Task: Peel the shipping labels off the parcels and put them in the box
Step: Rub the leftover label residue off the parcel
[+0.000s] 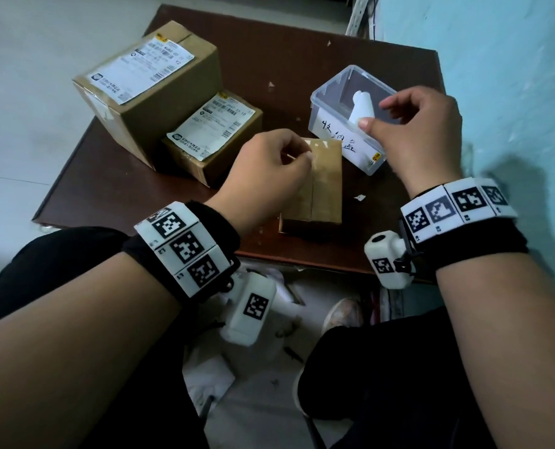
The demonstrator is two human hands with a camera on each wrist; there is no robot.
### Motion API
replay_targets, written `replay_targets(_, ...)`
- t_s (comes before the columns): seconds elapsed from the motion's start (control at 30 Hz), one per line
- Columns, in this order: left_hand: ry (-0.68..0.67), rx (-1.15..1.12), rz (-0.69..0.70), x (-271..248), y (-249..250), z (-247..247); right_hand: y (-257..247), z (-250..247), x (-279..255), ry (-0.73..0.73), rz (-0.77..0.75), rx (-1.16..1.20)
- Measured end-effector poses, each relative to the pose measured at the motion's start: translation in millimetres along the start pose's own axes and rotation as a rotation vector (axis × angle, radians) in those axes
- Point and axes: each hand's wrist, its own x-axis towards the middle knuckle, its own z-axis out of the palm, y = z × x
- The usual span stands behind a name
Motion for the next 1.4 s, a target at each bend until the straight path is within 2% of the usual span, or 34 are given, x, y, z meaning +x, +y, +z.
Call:
replay_targets(0.13, 0.022, -0.005, -0.020, 0.4, -1.4, -6.9, -26.6, -12.4, -11.6, 0.001, 0.001, 0.093)
replay_targets(0.27, 0.058, -0.049, -0.044, -1.3, -2.2, -15.2, -59.9, -35.5, -38.7, 0.050, 0.028, 0.387)
replay_targets(0.37, 0.062, -0.053, -0.070, -4.7, -4.1, -19.5, -64.1, -36.0, -68.3, 0.040, 0.121, 0.534)
replay_targets(0.43, 0.047, -0.046, -0.079, -7.4, -7.1, -21.9, -56.5, -25.4, -85.6, -0.015, 0.214, 0.540)
replay_targets(0.57, 0.000, 0.006, -0.113, -10.4, -13.2, -25.9, -34.1, 1.6, -87.7, -0.253, 0.415, 0.390)
replay_targets(0.7, -0.113, -0.007, -0.218, -12.9, -11.7, -22.6, -21.5, 24.7, -79.4, -0.201, 0.422, 0.322)
replay_targets(0.83, -0.259, 0.009, -0.258, -11.8, -9.2, -12.6, -13.6, 41.5, -83.7, -0.335, 0.476, 0.317)
replay_targets(0.9, -0.244, -0.002, -0.245, -10.3, -7.4, -9.9, -8.9, 45.4, -87.0, -0.380, 0.441, 0.353)
replay_targets(1.03, -0.096, -0.039, -0.263, -7.3, -2.1, -17.7, -9.5, 37.1, -88.1, -0.383, 0.285, 0.406)
replay_targets(1.2, 0.037, -0.182, -0.186, -9.8, -0.1, -24.0, -20.3, 23.6, -92.1, -0.416, 0.080, 0.467)
replay_targets(1.3, 0.032, -0.117, -0.105, -11.8, -3.7, -26.1, -33.1, 15.6, -95.3, -0.396, 0.030, 0.442)
replay_targets(1.4, -0.031, 0.007, -0.022, -13.2, -9.0, -27.2, -34.8, 10.9, -94.4, -0.353, -0.008, 0.403)
